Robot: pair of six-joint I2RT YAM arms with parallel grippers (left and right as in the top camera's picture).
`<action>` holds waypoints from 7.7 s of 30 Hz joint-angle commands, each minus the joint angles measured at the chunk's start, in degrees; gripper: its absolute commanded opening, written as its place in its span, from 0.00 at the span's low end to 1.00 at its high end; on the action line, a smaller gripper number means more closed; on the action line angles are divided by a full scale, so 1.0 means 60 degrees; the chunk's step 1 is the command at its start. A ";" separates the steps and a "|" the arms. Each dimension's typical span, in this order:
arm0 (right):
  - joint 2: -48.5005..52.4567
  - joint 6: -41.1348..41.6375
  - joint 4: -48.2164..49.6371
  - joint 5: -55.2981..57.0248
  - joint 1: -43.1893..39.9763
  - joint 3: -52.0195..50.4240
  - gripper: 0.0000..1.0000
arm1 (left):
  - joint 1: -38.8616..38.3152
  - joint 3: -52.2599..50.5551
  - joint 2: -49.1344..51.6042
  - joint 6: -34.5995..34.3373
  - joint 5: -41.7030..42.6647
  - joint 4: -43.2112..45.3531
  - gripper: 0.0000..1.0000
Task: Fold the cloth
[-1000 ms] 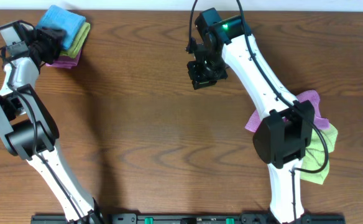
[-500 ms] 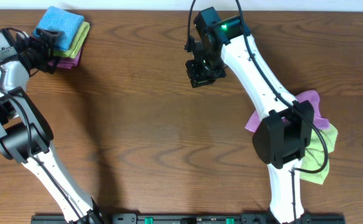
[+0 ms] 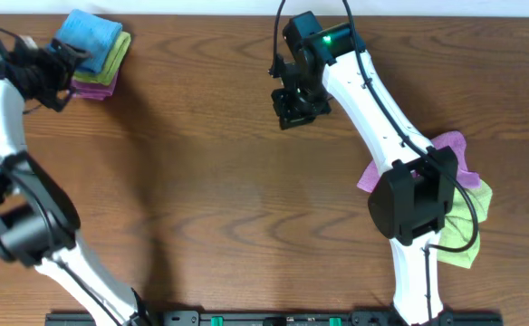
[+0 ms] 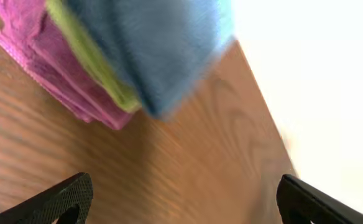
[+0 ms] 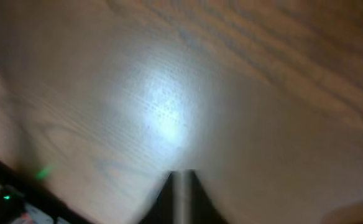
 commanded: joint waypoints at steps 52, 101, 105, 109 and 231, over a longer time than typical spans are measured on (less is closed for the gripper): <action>-1.3384 -0.2379 1.3340 -0.0087 -0.3486 -1.2149 0.99 | -0.5526 -0.3716 -0.9690 0.2608 -0.4838 -0.0568 0.95; -1.2353 -0.2375 0.4623 -0.0084 -0.3486 -1.2149 0.99 | -0.5326 -1.4192 -1.8214 0.2951 -0.5344 0.2266 0.95; -1.2353 -0.2379 0.4619 -0.0080 -0.3486 -1.2149 0.99 | -0.5326 -1.4622 -1.8509 0.2954 -0.5351 0.2244 0.95; -1.2353 -0.2379 0.4623 -0.0080 -0.3486 -1.2149 0.99 | -0.5326 -1.5008 -1.8855 0.2954 -0.5348 0.2208 0.95; -2.1303 -0.4095 0.7125 0.1668 -0.3432 -1.9125 0.99 | -0.5326 -1.5930 -1.9693 0.2787 -0.5421 0.2237 0.95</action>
